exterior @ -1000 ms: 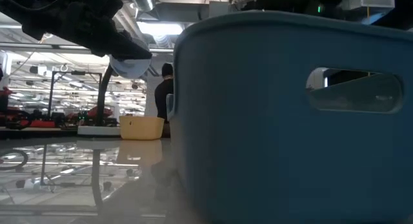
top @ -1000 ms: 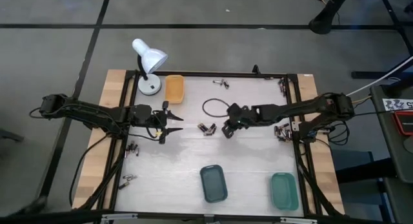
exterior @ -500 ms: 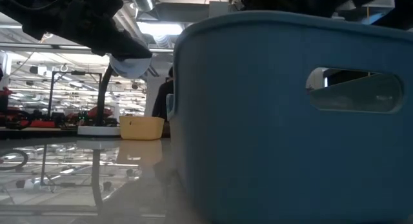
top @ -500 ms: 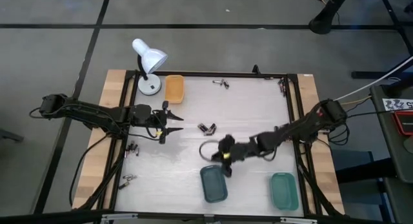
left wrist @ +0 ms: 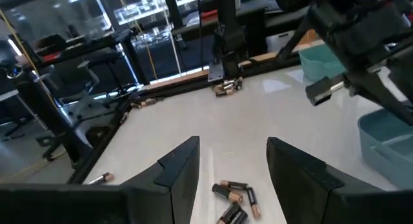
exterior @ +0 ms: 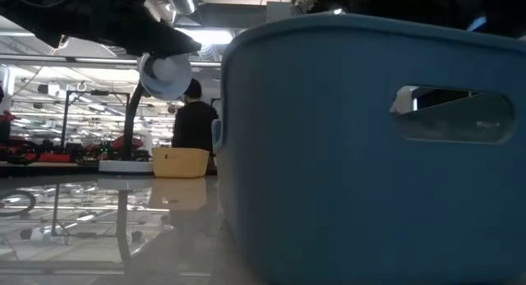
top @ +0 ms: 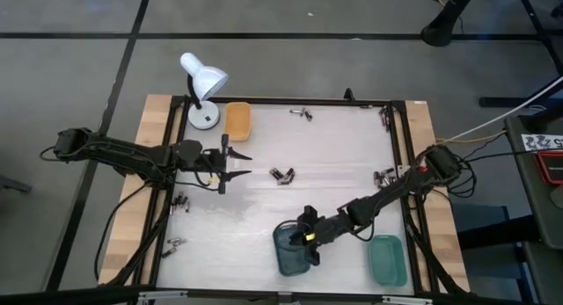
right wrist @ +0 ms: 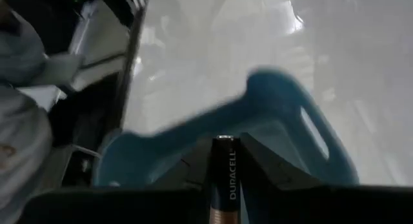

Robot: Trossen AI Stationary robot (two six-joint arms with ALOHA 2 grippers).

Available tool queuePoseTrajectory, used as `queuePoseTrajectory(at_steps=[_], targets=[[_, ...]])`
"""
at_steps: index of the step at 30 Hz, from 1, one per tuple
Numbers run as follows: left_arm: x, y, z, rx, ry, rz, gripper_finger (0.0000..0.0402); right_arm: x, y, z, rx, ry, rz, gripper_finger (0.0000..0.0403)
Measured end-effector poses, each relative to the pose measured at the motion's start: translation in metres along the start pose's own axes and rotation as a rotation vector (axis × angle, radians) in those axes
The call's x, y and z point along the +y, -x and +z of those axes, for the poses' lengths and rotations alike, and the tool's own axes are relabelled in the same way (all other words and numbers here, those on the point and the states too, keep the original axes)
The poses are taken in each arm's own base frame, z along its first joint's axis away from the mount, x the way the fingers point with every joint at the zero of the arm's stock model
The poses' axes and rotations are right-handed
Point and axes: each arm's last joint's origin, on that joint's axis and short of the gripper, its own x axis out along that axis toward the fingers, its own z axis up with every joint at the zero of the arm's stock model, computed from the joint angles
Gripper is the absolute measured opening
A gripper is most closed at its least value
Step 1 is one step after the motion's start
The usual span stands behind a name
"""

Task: Sort batteries
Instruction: Put the black battery into the blue bin

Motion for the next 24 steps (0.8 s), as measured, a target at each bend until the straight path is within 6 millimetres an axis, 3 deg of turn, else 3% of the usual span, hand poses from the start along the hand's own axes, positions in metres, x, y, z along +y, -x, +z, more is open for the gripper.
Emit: queuePoseTrajectory(at_steps=[5, 13, 19, 24], targets=[[0.001, 0.0, 0.0, -0.002, -0.016, 0.003, 0.0169, -0.004, -0.009, -0.006, 0.011, 0.004, -0.009, 0.0086], [0.002, 0.0, -0.003, 0.03, 0.009, 0.005, 0.0169, -0.005, -0.008, 0.001, -0.028, 0.083, 0.013, 0.0141], [0.001, 0.0, -0.005, 0.05, 0.056, 0.0, 0.0169, -0.012, 0.015, 0.036, -0.097, 0.124, 0.066, 0.0153], [0.0, 0.0, -0.009, 0.086, 0.07, -0.009, 0.0169, -0.032, 0.038, 0.064, -0.145, 0.24, -0.025, 0.0153]])
